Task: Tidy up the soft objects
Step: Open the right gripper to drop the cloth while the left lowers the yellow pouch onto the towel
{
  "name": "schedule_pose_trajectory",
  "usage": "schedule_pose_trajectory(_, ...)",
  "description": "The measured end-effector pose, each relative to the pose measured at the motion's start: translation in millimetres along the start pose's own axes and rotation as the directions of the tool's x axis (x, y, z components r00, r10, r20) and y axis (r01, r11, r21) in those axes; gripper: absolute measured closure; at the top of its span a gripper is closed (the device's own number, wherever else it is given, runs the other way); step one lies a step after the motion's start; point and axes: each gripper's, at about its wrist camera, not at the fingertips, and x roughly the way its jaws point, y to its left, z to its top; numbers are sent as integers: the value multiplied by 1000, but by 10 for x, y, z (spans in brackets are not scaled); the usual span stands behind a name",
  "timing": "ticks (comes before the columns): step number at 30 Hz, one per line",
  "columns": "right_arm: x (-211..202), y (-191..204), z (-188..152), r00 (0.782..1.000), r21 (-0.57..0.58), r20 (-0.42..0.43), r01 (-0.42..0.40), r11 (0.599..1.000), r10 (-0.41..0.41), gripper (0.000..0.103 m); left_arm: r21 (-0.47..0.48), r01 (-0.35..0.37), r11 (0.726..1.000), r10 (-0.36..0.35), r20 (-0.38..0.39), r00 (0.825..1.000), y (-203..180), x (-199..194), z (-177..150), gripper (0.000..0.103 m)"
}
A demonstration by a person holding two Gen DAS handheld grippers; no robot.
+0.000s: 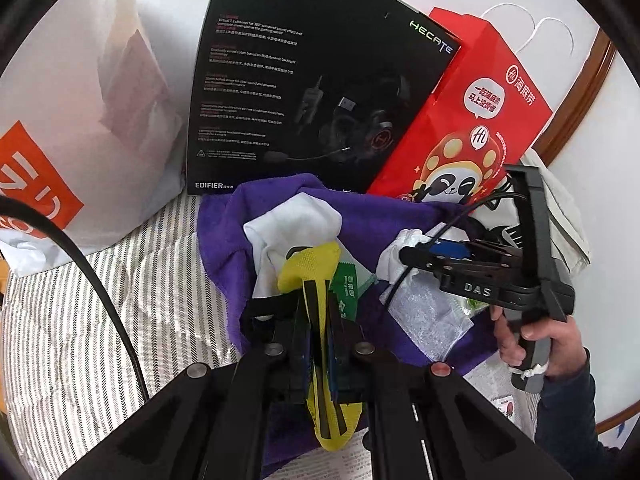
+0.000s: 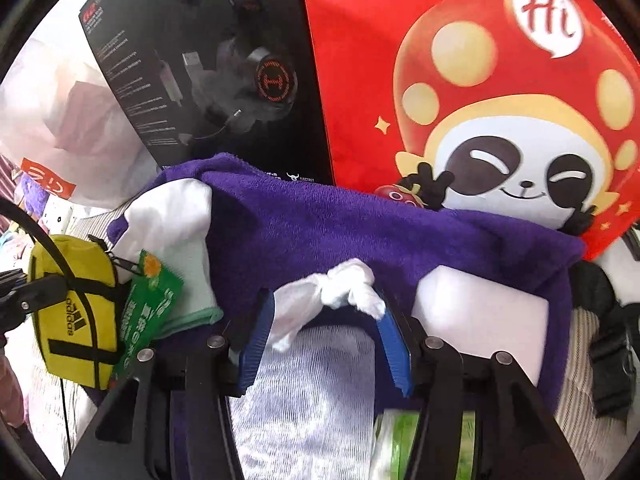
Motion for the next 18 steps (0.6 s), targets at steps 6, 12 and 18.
schedule_pose_trajectory(6, -411, -26, -155, 998, 8, 45, 42, 999, -42, 51, 13, 16, 1000, -16, -2, 1000, -58, 9, 3, 97)
schedule_pose_trajectory(12, -916, -146, -450, 991, 38, 108, 76, 996, -80, 50, 42, 32, 999, -32, 2, 999, -209, 19, 1, 97)
schedule_pose_trajectory(18, -1145, -270, -736, 983, 53, 99, 147, 988, -152, 50, 93, 48, 994, -45, -32, 998, -463, 172, -33, 97)
